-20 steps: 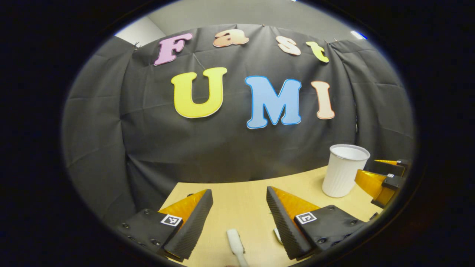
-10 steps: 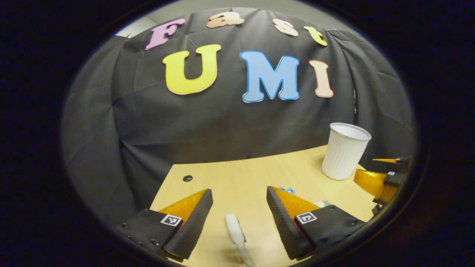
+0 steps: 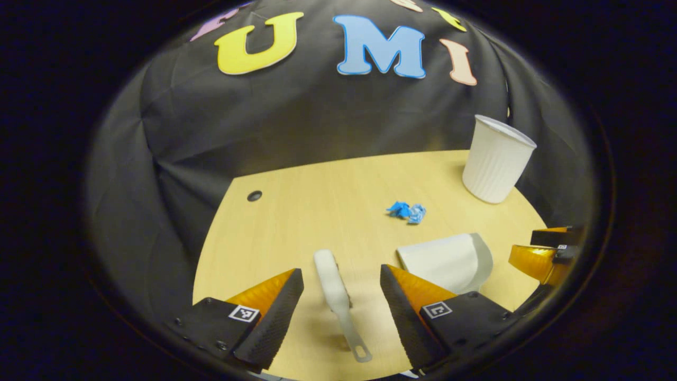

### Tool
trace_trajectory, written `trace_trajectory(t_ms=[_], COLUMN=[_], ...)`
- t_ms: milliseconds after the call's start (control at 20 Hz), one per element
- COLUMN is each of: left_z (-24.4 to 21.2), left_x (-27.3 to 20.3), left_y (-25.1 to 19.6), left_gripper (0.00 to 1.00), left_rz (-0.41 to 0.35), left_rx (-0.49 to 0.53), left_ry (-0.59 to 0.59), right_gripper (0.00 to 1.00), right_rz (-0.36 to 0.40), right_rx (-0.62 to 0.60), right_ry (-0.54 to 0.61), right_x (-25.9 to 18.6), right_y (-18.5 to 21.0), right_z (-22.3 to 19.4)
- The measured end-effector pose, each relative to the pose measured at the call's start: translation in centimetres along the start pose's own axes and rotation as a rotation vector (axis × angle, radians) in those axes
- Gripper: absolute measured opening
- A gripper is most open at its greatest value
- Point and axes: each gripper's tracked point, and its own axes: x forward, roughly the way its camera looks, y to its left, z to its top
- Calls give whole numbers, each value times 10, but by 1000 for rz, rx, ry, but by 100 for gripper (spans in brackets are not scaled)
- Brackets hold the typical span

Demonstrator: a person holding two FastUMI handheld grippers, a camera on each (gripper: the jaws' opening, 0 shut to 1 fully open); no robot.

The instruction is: Pick up the small broom and dustpan from the desktop, sweep the trash into the dustpan with the broom, and then empty the trash into the garbage bin.

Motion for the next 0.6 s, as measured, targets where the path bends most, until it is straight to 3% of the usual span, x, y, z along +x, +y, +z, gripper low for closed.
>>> trace_trajectory(t_ms=[100, 350, 450, 500, 600], left_z=[-17, -49, -57, -63, -73], left_x=[8, 21, 25, 28, 36], left_y=[2, 23, 28, 30, 34], left_gripper=[99, 99, 94, 99, 99], left_rz=[9, 48, 65, 72, 77], left_rx=[4, -8, -14, -20, -38], left_ry=[66, 191, 225, 243, 281], right_gripper=[97, 97, 97, 97, 97], right_rz=[-5, 3, 9, 13, 20], right_rx=[14, 30, 29, 28, 20], right_ry=[79, 241, 286, 309, 343], right_x=[13, 14, 15, 15, 15], right_y=[-5, -5, -4, -4, -3], right_z=[-15, -18, -24, -25, -25])
